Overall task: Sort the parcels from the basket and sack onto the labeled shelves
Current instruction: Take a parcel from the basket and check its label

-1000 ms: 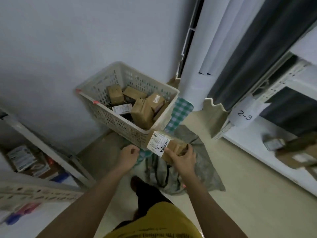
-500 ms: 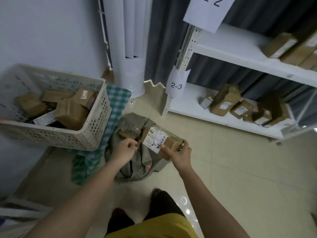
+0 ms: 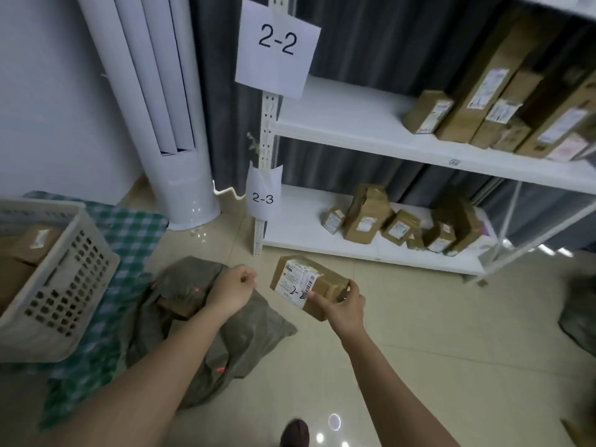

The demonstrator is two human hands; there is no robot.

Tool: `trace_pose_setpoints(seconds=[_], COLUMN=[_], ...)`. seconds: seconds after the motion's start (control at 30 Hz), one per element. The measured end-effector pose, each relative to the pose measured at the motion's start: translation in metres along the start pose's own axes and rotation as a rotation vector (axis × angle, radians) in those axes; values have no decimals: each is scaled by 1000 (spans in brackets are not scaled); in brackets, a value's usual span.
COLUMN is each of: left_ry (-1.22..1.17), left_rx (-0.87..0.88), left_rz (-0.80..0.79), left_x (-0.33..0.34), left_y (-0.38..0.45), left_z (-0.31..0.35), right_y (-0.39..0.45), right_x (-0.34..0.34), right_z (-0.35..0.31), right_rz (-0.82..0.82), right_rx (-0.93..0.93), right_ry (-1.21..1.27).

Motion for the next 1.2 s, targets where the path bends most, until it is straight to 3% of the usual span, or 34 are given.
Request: trace_pose_setpoints(seconds=[0.3,0.67,0.93,1.2], left_ry=[120,300,325,169], left_rx=[140,250,391,357], left_rz=[12,134,112,-166], left_x=[48,28,19,48], left_y=[65,217,316,378], left_z=[161,329,466,536], right_y=[122,299,429,508], right_x=[-117,-144,-180,-197], right_z=[-72,-181,-266,-301], right_rz=[102,100,178,-157], right_rx=[-119,-208,-208,-160], right_ry=[10,-78,-73,77])
Point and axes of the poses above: each hand's wrist, its own y-axis towards the middle knuckle, its own x-axis out of the palm, z = x × y, the point moved 7 cm from there along y, towards the middle knuckle, and after that the axes turned 14 degrees about y, right-handed, at the moved point
